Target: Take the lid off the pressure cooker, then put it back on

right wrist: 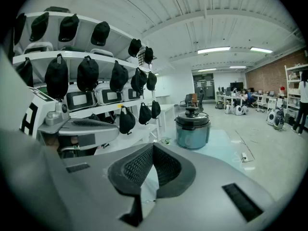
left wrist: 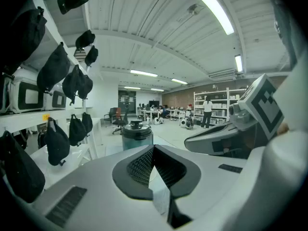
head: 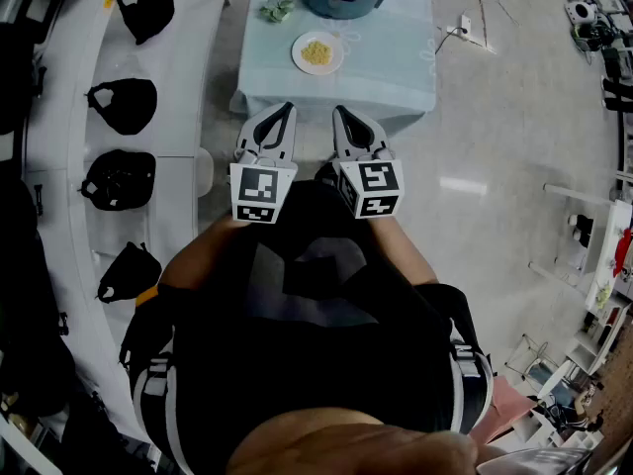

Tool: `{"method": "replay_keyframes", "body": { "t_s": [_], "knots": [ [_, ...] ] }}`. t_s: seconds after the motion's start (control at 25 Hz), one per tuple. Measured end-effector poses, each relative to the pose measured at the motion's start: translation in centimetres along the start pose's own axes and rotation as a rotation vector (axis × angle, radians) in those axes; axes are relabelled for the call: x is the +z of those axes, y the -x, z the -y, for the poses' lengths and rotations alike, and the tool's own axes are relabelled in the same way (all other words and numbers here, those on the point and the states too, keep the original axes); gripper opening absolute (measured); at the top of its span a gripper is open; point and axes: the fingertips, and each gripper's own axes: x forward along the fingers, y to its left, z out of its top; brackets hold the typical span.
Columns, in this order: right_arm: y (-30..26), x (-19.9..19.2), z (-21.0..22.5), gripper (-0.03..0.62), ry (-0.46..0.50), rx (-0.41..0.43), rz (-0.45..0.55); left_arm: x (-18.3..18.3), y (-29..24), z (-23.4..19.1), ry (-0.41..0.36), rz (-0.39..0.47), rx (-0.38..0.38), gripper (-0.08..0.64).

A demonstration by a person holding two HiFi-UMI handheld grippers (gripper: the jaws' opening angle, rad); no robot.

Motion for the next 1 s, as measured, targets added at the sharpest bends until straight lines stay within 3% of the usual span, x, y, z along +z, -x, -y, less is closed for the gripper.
{"method": "replay_keyframes", "body": {
  "t_s": [1.0],
  "knots": [
    [-4.2,2.3,2.4,0.015,0.016,-0.036,0.014,1.0,-4.1,-3.5,0.040,0.032,-0.018,0.008]
  ]
}}
